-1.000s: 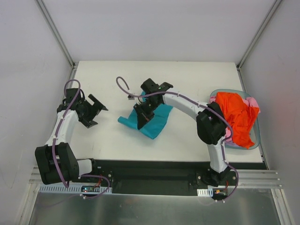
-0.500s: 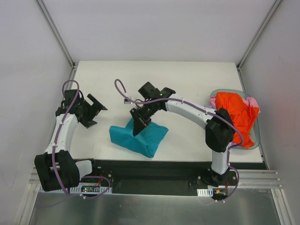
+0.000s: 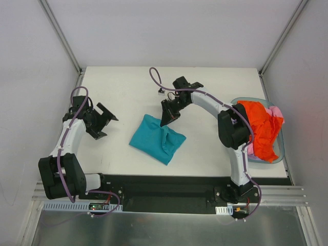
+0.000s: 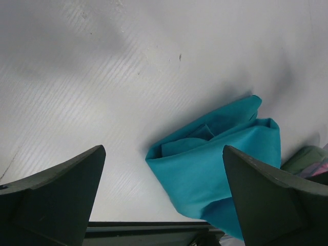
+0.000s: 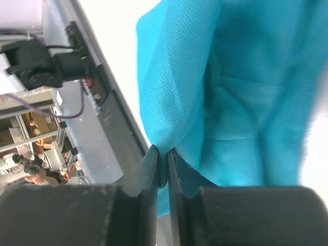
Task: Fold and stack the t-shirts
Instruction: Fold the long partially folded tshirt into a neat square, then put the neatly folded tshirt into the corner of the board with the right arm
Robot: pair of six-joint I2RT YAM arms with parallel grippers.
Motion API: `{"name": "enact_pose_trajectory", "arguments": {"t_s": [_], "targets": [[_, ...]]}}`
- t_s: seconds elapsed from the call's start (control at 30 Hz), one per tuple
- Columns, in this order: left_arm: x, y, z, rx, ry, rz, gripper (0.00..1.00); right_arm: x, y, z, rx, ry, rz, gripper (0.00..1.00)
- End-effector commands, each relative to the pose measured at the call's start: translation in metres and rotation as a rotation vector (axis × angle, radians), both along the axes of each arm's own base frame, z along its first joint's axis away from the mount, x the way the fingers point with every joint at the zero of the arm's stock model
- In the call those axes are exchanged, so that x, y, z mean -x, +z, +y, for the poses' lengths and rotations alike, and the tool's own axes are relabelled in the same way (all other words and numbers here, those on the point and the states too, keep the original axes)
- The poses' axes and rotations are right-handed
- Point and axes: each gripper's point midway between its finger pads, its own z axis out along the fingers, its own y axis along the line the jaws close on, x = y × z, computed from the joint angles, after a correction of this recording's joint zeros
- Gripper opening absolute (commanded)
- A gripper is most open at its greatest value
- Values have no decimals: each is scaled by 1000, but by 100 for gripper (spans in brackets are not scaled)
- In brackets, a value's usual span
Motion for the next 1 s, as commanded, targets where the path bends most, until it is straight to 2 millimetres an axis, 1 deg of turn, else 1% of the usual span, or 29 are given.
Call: {"name": "enact_pose_trajectory", "arguments": {"t_s": [0.0, 0.03, 0.07, 0.1, 0.13, 0.2, 0.23, 0.27, 0.3, 0.37, 0.4, 0.43, 0.47, 0.5, 0.53, 0.57, 0.6, 0.63, 0.67, 0.7, 0.73, 0.77, 0.8, 0.83, 0.87, 0.9, 0.93, 0.97], "targets": [[-12, 9, -3, 0, -18, -31, 100, -36, -3, -8, -27, -15, -36, 15], [-13, 10, -4, 1, -24, -34, 99, -43, -15, -10, -14, -25, -16, 21], [-14, 11, -7, 2, -30, -35, 99, -48, -13, -12, -17, -30, -17, 26], [-16, 12, -11, 2, -47, -38, 99, -56, -15, -17, -11, -47, -12, 30], [-17, 12, -14, 3, -57, -42, 99, -60, -19, -21, 4, -54, -12, 42], [-21, 14, -22, 9, -83, -45, 99, -66, -20, -30, 25, -74, -7, 53], [-21, 16, -32, 9, -115, -49, 99, -69, -22, -35, 49, -87, -20, 61], [-25, 19, -38, 12, -131, -59, 99, -69, -17, -40, 62, -95, -36, 64], [-26, 18, -43, 14, -148, -54, 99, -71, -17, -47, 81, -111, -43, 66], [-28, 24, -64, 17, -213, -70, 99, -73, -14, -58, 131, -144, -68, 76], [-30, 23, -71, 18, -234, -68, 99, -74, -1, -63, 139, -163, -100, 79], [-30, 23, -77, 22, -249, -67, 99, -72, -5, -70, 181, -180, -111, 98], [-32, 28, -90, 32, -285, -85, 99, -69, -1, -72, 191, -190, -118, 97], [-31, 26, -98, 48, -308, -82, 99, -64, 15, -73, 177, -217, -129, 97], [-32, 27, -104, 53, -323, -87, 99, -51, 9, -75, 181, -219, -94, 97], [-28, 25, -116, 65, -354, -80, 99, -50, 13, -71, 151, -235, -120, 97], [-29, 25, -122, 72, -368, -87, 99, -43, 17, -66, 133, -250, -109, 97], [-26, 23, -130, 84, -389, -85, 99, -35, 34, -62, 86, -256, -134, 97], [-24, 18, -136, 94, -401, -71, 99, -27, 23, -59, 69, -262, -124, 97], [-22, 17, -147, 109, -432, -75, 99, -21, 24, -52, 45, -262, -122, 97], [-18, 12, -152, 126, -447, -63, 99, -11, 31, -45, 3, -279, -82, 97], [-17, 4, -156, 142, -451, -38, 99, -7, 23, -38, -30, -279, -75, 97], [-15, -1, -161, 154, -462, -25, 99, 0, 19, -30, -41, -268, -61, 97], [-13, -7, -164, 168, -470, -17, 99, 2, 13, -27, -41, -275, -47, 97], [-10, -17, -167, 186, -473, 18, 99, 2, 0, -24, -29, -280, -27, 97], [-10, -23, -167, 186, -472, 31, 99, 7, -12, -25, -12, -279, 8, 97], [-6, -31, -166, 187, -470, 51, 99, 8, -20, -26, 4, -287, 30, 97], [-4, -39, -166, 188, -467, 74, 99, 9, -38, -28, 42, -295, 63, 97]]}}
